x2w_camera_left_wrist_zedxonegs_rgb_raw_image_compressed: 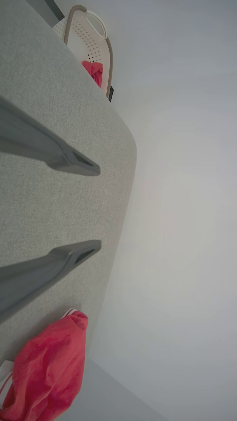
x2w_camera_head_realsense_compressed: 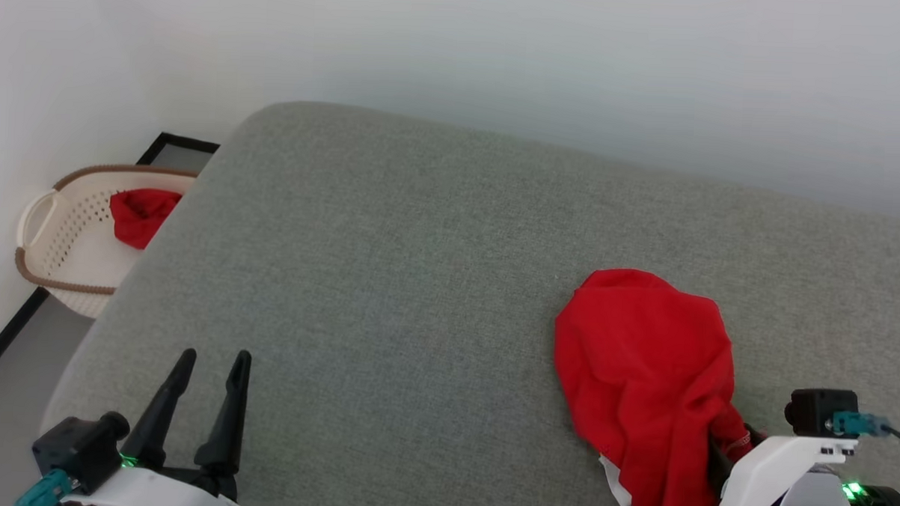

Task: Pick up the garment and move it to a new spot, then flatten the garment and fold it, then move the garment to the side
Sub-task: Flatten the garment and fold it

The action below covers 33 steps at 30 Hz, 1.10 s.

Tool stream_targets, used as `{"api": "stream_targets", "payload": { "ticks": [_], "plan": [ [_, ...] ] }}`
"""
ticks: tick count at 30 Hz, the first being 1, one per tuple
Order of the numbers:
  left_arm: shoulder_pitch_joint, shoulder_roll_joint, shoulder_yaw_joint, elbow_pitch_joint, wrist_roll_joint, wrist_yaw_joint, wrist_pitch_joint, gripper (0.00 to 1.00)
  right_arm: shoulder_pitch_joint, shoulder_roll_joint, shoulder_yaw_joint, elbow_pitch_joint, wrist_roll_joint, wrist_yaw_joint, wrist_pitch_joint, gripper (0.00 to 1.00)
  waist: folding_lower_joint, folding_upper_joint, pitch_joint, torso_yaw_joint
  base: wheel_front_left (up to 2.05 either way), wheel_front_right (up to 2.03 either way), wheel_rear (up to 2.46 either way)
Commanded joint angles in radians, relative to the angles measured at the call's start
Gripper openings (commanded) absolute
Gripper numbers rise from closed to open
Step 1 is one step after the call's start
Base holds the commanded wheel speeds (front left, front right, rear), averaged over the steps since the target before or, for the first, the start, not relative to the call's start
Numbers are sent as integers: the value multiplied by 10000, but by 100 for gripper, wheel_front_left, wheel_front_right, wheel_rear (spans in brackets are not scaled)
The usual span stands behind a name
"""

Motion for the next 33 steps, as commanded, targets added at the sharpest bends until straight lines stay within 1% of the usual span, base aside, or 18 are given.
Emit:
{"api": "stream_targets", "payload": {
  "ticks": [1,8,13,18,19,20,23,28,33],
  "plan": [
    [-110,-54,8,56,76,-75,-39,100,-158,85,-129,-120,66,3,450,0,0,0,96,34,0,0,0],
    [-208,-190,73,215,116,-132,-97,100,-228,257,-447,-853,-25,3,1990,0,0,0,180,-42,0,0,0],
    [-272,-268,75,335,146,-170,-104,100,-307,308,-247,-1669,43,4,2144,0,0,0,150,-61,0,0,0],
    [-302,-328,58,445,201,-227,-112,100,-392,344,375,-2357,319,4,2033,0,0,0,39,-9,0,0,0],
    [-302,-328,58,445,201,-227,-112,100,-392,344,375,-2357,319,4,2033,0,0,0,39,-9,0,0,0],
    [-278,-332,52,481,206,-239,-116,100,-437,356,711,-2579,480,4,2027,0,0,0,-8,25,0,0,0],
    [-281,-360,39,523,219,-224,-120,100,-513,369,1223,-2807,594,4,2023,0,0,0,-61,123,0,0,0],
    [-285,-379,-5,588,236,-216,-122,100,-564,385,1921,-2900,788,4,2063,0,0,0,-78,248,0,0,0],
    [-337,-432,-23,687,191,-231,-125,100,-505,397,2758,-2714,1042,4,2013,0,0,0,-68,386,0,0,0]
  ]
}}
